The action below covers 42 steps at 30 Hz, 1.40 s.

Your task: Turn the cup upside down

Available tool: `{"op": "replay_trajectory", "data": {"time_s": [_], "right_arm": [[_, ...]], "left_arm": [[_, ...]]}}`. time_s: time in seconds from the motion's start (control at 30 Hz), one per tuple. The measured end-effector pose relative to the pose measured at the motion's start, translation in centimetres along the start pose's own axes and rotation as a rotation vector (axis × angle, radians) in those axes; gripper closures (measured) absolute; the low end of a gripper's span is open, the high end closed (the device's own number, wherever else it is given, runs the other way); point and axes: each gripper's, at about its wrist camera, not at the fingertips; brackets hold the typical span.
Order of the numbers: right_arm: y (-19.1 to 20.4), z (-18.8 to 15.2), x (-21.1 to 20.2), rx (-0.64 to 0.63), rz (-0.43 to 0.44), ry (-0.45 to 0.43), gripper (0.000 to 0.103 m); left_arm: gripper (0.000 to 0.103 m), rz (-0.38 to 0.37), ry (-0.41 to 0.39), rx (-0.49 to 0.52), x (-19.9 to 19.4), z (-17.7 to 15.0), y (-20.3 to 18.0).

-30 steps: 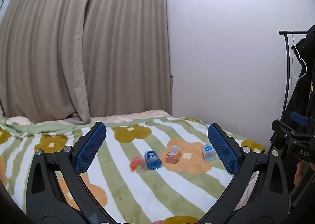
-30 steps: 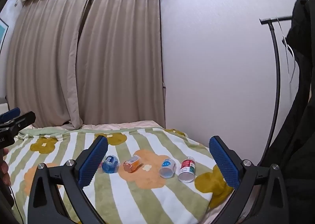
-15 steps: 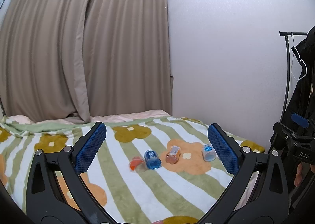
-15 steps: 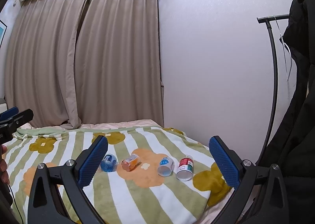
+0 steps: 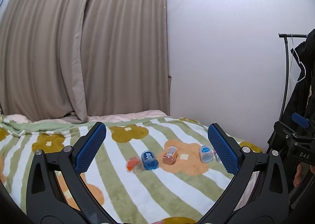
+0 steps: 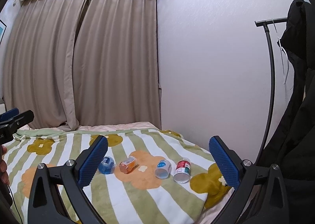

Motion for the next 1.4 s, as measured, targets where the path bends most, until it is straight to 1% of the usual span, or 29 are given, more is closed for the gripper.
{"op": "replay_trajectory", "data": {"time_s": [1.03, 1.4], "right_arm": [[0.39, 0.47, -0.43, -0.005, -0.006, -0.01, 0.0], [0.56, 0.52, -0.57, -0.005, -0.001, -0.009, 0.0]], "left_arm": [[0.0, -0.015, 0.025, 0.001, 0.13, -0.06, 0.19], [0.0, -0.018, 0.048, 0.012, 0.56, -0.4, 0.0]]}}
Point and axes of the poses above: each gripper's, at about its wrist camera, not at the fingertips, and x roughly the way its jaws point, y to its left, z to its top, and after that the axes turned 12 degrees about -z, right-handed
